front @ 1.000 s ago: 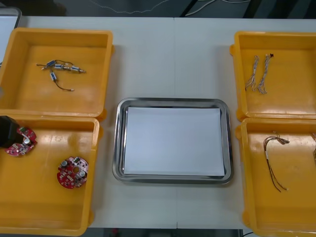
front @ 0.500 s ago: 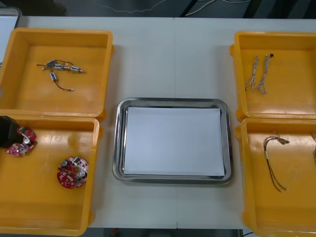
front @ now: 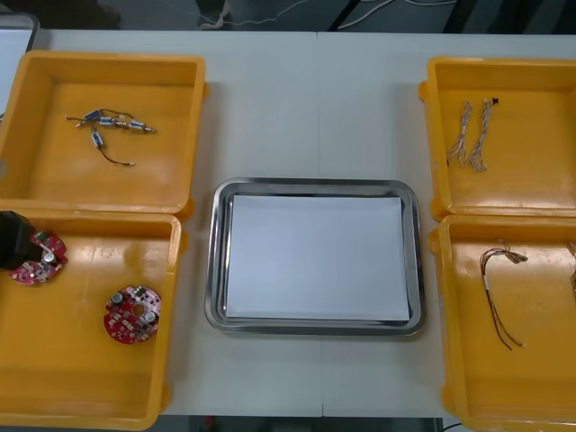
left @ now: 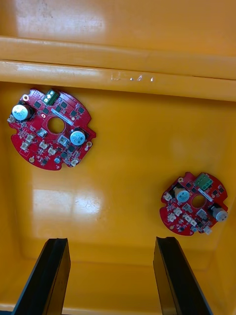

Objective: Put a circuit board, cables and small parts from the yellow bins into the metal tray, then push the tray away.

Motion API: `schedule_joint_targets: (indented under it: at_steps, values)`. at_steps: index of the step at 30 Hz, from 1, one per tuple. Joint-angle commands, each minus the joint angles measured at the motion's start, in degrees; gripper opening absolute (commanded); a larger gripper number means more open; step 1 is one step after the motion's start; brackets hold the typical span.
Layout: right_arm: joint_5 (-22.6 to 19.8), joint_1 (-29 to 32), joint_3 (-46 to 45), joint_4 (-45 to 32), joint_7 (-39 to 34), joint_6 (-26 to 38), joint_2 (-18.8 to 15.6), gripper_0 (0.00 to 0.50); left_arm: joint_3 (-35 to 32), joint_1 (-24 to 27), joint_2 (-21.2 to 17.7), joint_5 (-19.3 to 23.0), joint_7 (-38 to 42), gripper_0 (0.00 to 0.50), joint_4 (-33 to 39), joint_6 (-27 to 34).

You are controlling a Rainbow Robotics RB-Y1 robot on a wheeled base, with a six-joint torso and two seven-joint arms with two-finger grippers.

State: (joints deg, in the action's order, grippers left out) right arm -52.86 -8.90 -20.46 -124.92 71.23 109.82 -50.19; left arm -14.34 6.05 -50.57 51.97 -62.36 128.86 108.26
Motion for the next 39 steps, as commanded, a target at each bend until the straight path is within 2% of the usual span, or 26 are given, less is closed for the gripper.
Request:
schedule_joint_targets:
  at_steps: [1,17,19,27,39]
  values:
    - [0.47,0.64,-1.95,-1.64,-0.74,0.18,0.35,0.500,-1.75,-1.04,-0.84,-0.47,-4.35,0.500,1.39,-0.50]
    - [0.47,1.43,-1.77,-1.11,-0.92,0.18,0.97,0.500,-1.75,-1.04,-0.84,-0.47,-4.35,0.500,1.39,-0.50]
    - [0.39,2.14,-1.95,-0.85,-0.65,0.18,1.49,0.500,-0.34,-2.80,1.44,-0.11,-4.35,0.500,-0.19,0.11]
    - [0.21,3.46,-3.18,-0.76,-0.22,0.18,1.41,0.500,-0.96,-1.22,1.00,0.32,-4.53,0.500,-0.72,1.34]
    - [-1.55,11.37,-8.01,-1.03,3.04,-5.05,1.32,0.500,-0.87,-1.22,-1.11,1.55,-8.75,0.500,-5.99,-5.43]
